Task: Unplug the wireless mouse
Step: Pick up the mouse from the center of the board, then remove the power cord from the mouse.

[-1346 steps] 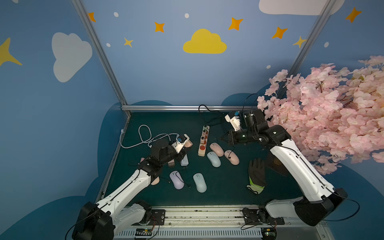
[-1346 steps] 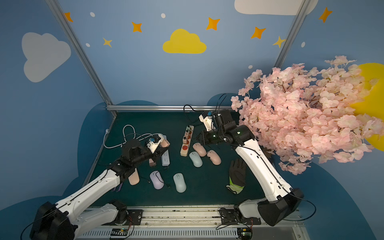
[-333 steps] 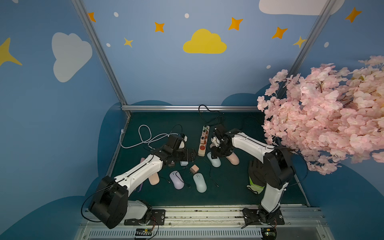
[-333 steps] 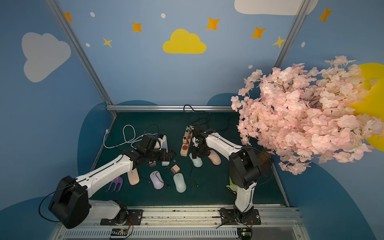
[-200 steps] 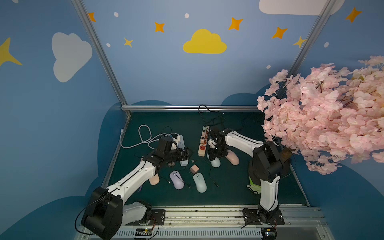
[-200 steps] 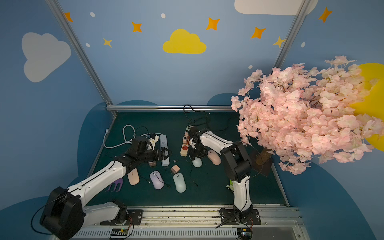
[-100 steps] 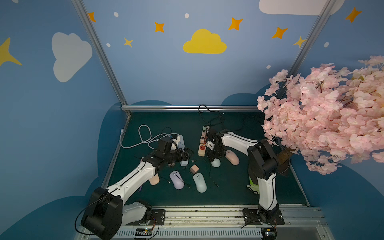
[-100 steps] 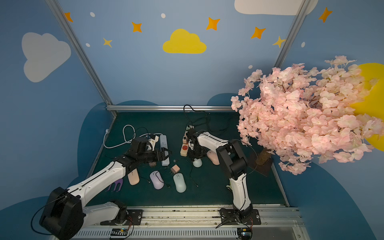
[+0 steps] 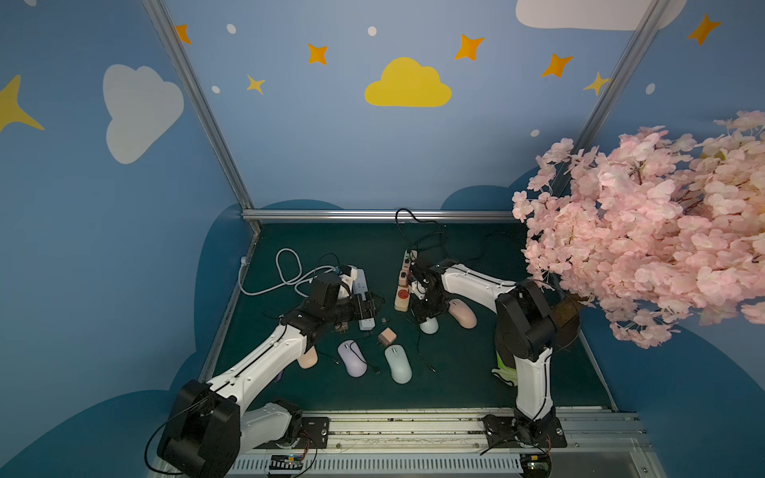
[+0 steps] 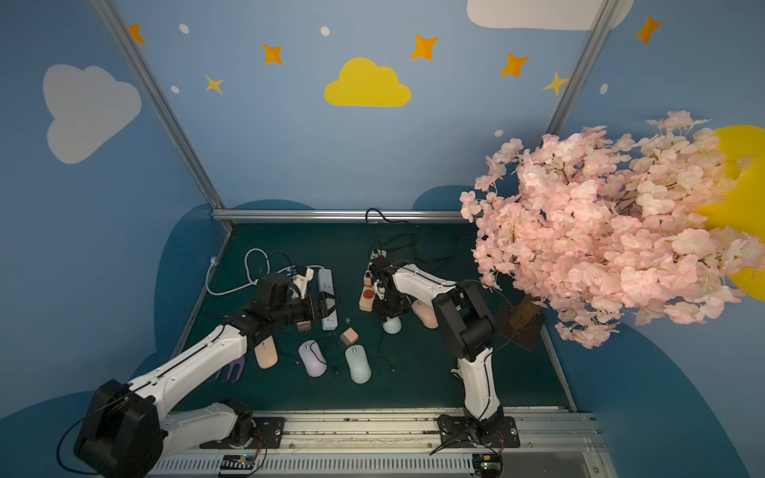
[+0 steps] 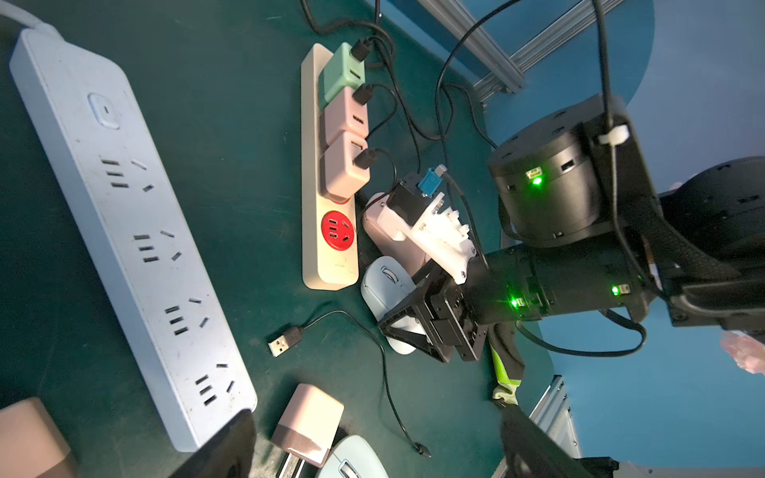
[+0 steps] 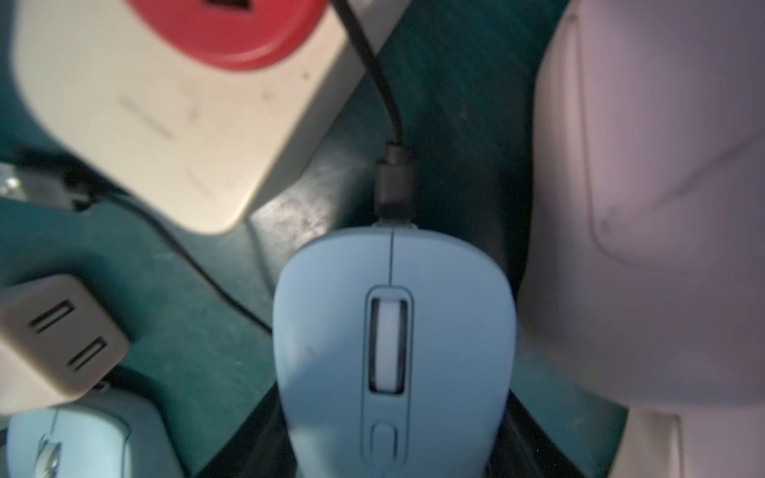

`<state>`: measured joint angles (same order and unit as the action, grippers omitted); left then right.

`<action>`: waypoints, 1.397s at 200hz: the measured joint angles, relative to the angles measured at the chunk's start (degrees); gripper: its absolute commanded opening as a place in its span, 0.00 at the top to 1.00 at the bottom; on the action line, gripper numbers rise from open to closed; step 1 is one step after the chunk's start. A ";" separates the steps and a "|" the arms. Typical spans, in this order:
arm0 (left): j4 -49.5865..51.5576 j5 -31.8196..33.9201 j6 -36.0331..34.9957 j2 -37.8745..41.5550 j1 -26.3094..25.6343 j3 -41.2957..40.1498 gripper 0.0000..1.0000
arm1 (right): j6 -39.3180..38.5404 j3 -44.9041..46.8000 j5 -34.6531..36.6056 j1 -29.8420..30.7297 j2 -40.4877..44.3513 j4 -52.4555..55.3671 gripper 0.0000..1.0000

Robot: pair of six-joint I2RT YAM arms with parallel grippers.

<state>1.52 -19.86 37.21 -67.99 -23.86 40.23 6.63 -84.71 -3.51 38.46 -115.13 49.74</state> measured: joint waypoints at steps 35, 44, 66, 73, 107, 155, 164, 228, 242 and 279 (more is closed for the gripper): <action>-7.41 -3.43 3.06 -3.72 -0.02 -0.94 0.16 | 0.42 5.38 -1.64 0.61 8.50 -2.86 1.00; -9.51 -4.39 3.89 -5.49 -0.02 -0.92 0.18 | 0.42 6.67 -2.14 0.68 10.38 -3.87 1.00; -12.81 -5.95 5.62 -9.33 -0.61 -0.63 0.20 | 0.44 9.38 -3.87 0.70 13.57 -6.45 1.00; -13.03 -6.08 5.70 -10.27 -1.07 -0.15 0.20 | 0.48 10.12 -4.70 0.70 14.23 -7.41 1.00; -13.57 -5.99 5.64 -13.20 -4.15 3.54 0.27 | 1.22 13.42 -7.15 0.96 17.31 -12.39 1.00; -14.16 -5.92 5.42 -16.04 -5.75 6.14 0.36 | 1.22 16.09 -10.32 1.03 22.56 -17.46 1.00; -14.27 -5.84 5.40 -16.92 -5.84 6.93 0.38 | 1.22 16.17 -10.88 1.03 22.86 -18.10 1.00; -14.38 -5.18 4.96 -22.27 -5.95 11.67 0.45 | 1.11 16.85 -11.78 1.60 23.19 -18.64 1.00; -14.23 -5.18 4.63 -23.23 -5.95 12.66 0.49 | 1.11 17.03 -11.78 1.75 23.39 -18.67 1.00; -13.79 -5.14 4.22 -25.03 -5.95 14.53 0.57 | 1.11 17.55 -11.69 1.95 24.44 -18.49 1.00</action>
<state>-12.27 -24.99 41.43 -93.01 -29.80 54.76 7.75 -67.16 -15.20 40.40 -90.70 31.24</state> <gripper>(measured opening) 0.455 0.590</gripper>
